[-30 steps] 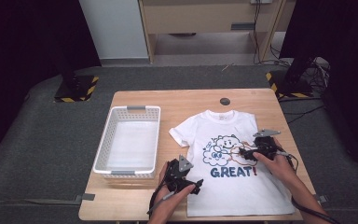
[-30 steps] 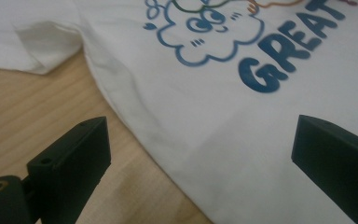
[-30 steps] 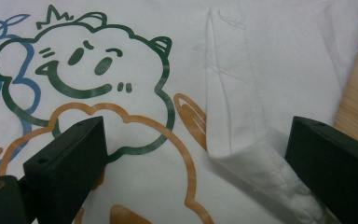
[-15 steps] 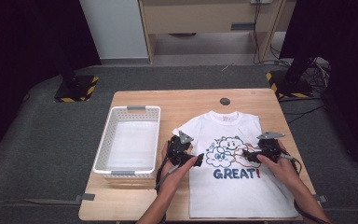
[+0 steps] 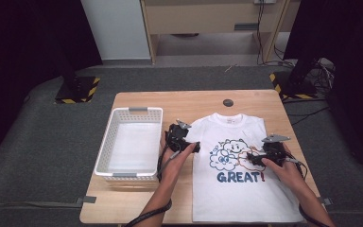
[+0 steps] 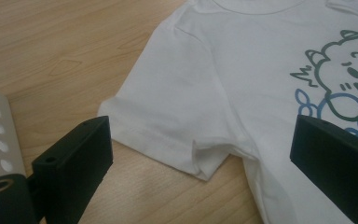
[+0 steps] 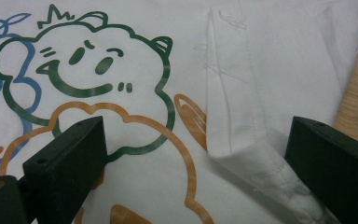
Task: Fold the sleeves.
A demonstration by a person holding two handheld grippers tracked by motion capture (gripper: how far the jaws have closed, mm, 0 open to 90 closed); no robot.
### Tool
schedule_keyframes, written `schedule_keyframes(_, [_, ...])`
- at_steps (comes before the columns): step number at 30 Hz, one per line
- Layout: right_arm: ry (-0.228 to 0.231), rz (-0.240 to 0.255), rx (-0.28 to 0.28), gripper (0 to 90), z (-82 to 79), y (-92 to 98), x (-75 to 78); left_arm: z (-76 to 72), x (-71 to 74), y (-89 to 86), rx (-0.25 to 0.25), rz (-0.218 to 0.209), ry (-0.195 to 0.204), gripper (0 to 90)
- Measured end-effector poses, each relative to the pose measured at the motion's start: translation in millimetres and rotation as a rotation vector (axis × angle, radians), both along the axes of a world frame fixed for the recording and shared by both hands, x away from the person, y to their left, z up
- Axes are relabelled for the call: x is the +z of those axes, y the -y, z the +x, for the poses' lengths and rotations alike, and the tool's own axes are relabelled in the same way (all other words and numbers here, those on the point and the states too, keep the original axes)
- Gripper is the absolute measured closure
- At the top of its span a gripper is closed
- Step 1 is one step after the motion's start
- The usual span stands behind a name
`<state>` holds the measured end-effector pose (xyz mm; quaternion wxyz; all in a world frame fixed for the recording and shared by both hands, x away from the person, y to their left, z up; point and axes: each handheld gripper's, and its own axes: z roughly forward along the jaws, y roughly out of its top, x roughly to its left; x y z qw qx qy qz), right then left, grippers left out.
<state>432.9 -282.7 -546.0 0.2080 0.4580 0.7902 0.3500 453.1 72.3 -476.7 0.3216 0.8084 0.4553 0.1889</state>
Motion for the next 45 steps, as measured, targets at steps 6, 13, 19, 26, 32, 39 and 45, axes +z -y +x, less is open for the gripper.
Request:
schedule_keyframes(6, [0.000, 0.001, 0.004, 5.6, -0.8, 0.7, 0.0, 13.1, -1.8, 1.4, 0.019, 0.007, -0.005, 4.7])
schedule_keyframes(13, [0.000, 0.001, 0.005, 5.6, -1.4, 1.4, -0.1, 27.8, -12.2, 6.6, 0.042, 0.024, 0.008, 7.3])
schedule_keyframes(19, [0.000, 0.001, 0.006, 5.6, -1.4, 1.5, -0.1, 36.0, -17.9, 4.0, 0.085, 0.024, -0.008, 8.8])
schedule_keyframes(26, [0.000, 0.001, 0.006, 5.7, -1.5, 1.5, -0.1, 43.1, -25.5, -4.3, 0.131, 0.020, -0.029, 12.8])
schedule_keyframes(32, [0.001, 0.001, 0.007, 5.7, -1.4, 1.6, -0.1, 44.3, -37.5, -7.4, 0.139, 0.025, -0.059, 15.4])
schedule_keyframes(39, [0.001, 0.001, 0.007, 5.7, -1.4, 1.5, -0.1, 45.0, -46.9, -8.0, 0.149, 0.021, -0.087, 17.9])
schedule_keyframes(45, [0.000, 0.001, 0.007, 5.7, -1.6, 1.6, -0.1, 41.8, -46.2, -4.5, 0.155, 0.014, -0.074, 25.1])
